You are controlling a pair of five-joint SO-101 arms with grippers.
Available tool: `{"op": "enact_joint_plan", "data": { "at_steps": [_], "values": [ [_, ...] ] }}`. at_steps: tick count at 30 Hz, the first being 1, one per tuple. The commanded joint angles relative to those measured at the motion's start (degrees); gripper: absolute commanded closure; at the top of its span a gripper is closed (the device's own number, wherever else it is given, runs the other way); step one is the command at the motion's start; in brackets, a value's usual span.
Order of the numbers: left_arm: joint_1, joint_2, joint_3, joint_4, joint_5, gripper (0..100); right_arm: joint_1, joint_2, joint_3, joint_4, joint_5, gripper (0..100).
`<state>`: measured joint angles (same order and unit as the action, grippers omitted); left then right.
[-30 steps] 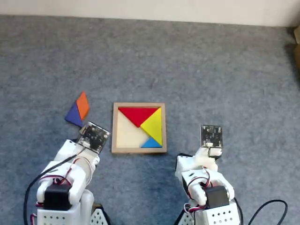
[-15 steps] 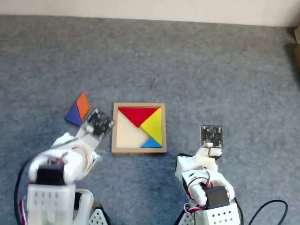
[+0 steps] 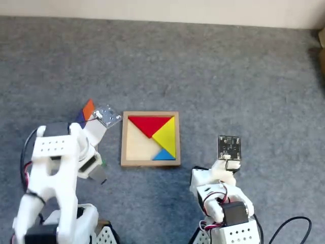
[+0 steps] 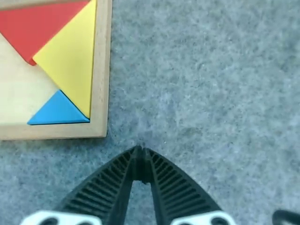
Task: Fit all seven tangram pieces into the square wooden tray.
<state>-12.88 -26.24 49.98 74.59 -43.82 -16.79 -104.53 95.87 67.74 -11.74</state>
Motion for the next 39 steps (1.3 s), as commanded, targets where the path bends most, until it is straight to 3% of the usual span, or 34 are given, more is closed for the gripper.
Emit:
{"op": "enact_joint_plan", "data": {
  "at_steps": [1, 8, 15, 22, 25, 27, 34, 39],
  "values": [
    [-0.48, 5.32, -2.77, -5.01, -0.79, 72, 0.75, -0.75, 6.55, 0.31, 0.79, 98.9],
    [-0.66, 16.57, -3.12, -13.71, -0.79, 72, 0.75, -0.75, 6.55, 0.31, 0.79, 98.9],
    [-0.31, 18.33, -3.12, -14.15, -0.62, 86, 0.75, -0.75, 6.55, 0.31, 0.79, 98.9],
    [-0.48, 18.33, -3.12, -14.07, -0.35, 88, 0.75, -0.75, 6.55, 0.31, 0.79, 98.9],
    [-0.22, 18.24, -4.26, -13.98, 2.9, 95, 0.75, -0.75, 6.55, 0.31, 0.79, 98.9],
    [-0.22, 18.24, -6.29, -11.87, 4.48, 99, 0.75, -0.75, 6.55, 0.31, 0.79, 98.9],
    [3.03, 18.24, -15.08, 2.46, 5.89, 100, 0.75, -0.75, 6.55, 0.31, 0.79, 98.9],
    [10.95, 18.24, -20.09, 3.96, 17.76, 100, 0.75, -0.84, 6.55, 0.31, 0.79, 98.9]
  ]
}}
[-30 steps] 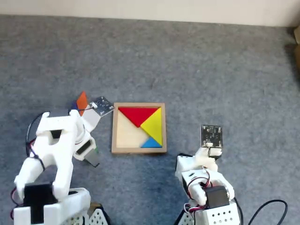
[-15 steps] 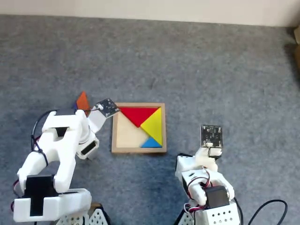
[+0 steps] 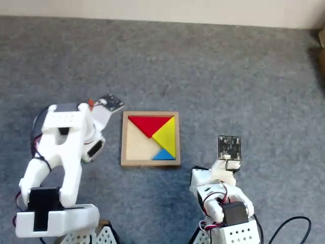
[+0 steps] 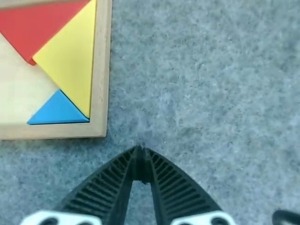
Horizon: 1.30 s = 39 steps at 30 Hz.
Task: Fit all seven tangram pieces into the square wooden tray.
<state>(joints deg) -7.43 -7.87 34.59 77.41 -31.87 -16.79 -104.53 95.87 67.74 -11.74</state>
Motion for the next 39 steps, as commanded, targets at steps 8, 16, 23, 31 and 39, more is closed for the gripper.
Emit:
{"op": "enact_joint_plan", "data": {
  "at_steps": [8, 16, 23, 31, 39],
  "values": [
    [21.49, 0.57, -12.62, 0.62, 19.78, 100, 0.75, -0.84, 6.55, 0.31, 0.79, 98.9],
    [29.05, 2.86, -13.14, -4.04, 24.7, 99, 2.59, -0.84, 6.55, 0.31, 0.79, 98.9],
    [31.78, 15.08, -19.82, -5.19, 26.55, 99, 3.38, -0.84, 6.55, 0.22, 0.79, 98.9],
    [31.96, 20.44, -23.43, -5.1, 26.55, 95, 3.47, -0.84, 6.55, 0.22, 0.79, 98.9],
    [29.05, 21.14, -23.52, -5.01, 26.55, 83, 3.56, -0.92, 6.55, 0.22, 0.79, 98.9]
  ]
}}
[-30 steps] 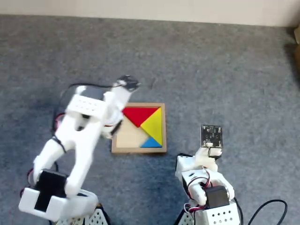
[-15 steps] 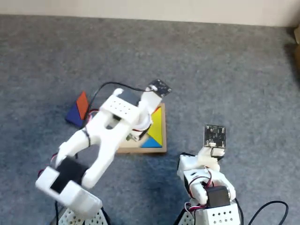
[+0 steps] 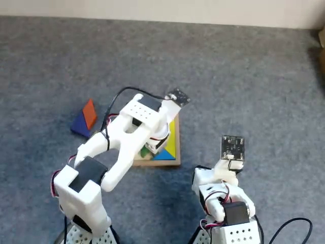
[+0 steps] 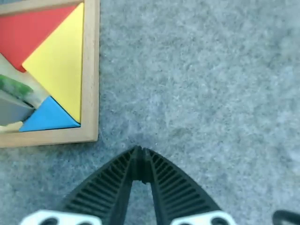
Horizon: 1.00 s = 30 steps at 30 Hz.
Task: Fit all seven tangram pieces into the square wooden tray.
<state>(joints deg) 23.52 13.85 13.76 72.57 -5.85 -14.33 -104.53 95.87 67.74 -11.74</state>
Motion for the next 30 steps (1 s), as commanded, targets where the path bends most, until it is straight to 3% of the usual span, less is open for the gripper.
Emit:
{"op": "enact_joint_plan", "data": {
  "at_steps": [1, 9, 19, 30],
  "values": [
    [-2.42, -0.66, -2.68, -0.09, 0.53, 83, 1.1, -0.92, 6.55, 0.22, 0.79, 98.9],
    [-6.29, -0.57, -9.1, 6.68, 0.44, 83, 1.19, -0.92, 6.55, 0.22, 0.79, 98.9],
    [-10.59, -0.66, -10.77, 6.77, 0.18, 83, 1.27, -1.01, 6.55, 0.22, 0.79, 98.9],
    [-10.68, -0.04, -7.08, 7.91, -3.08, 83, 1.27, -1.01, 6.55, 0.22, 0.79, 98.9]
  ]
}}
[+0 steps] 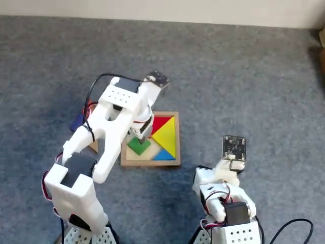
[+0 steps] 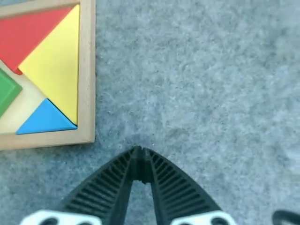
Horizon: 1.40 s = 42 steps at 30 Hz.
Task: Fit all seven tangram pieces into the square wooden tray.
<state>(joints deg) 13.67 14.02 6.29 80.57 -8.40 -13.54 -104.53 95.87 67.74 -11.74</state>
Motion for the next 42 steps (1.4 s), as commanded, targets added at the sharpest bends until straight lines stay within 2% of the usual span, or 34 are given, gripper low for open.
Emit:
{"op": "enact_joint_plan", "data": {
  "at_steps": [1, 12, 20, 29, 42],
  "values": [
    [-0.75, -0.22, 1.36, -0.97, -0.53, 83, 0.48, -1.01, 6.55, 0.22, 0.79, 98.9],
    [0.66, -0.13, 8.48, -8.7, -0.53, 83, 0.48, -1.01, 6.55, 0.22, 0.79, 98.9],
    [7.52, -0.13, 9.71, -8.7, -0.09, 83, 0.48, -1.01, 6.55, 0.22, 0.79, 98.9],
    [12.62, -0.75, 9.36, -11.25, 6.24, 83, 0.48, -1.01, 6.55, 0.22, 0.79, 98.9],
    [13.14, -4.79, 6.64, -10.99, 7.74, 83, 0.48, -1.01, 6.55, 0.22, 0.79, 98.9]
  ]
}}
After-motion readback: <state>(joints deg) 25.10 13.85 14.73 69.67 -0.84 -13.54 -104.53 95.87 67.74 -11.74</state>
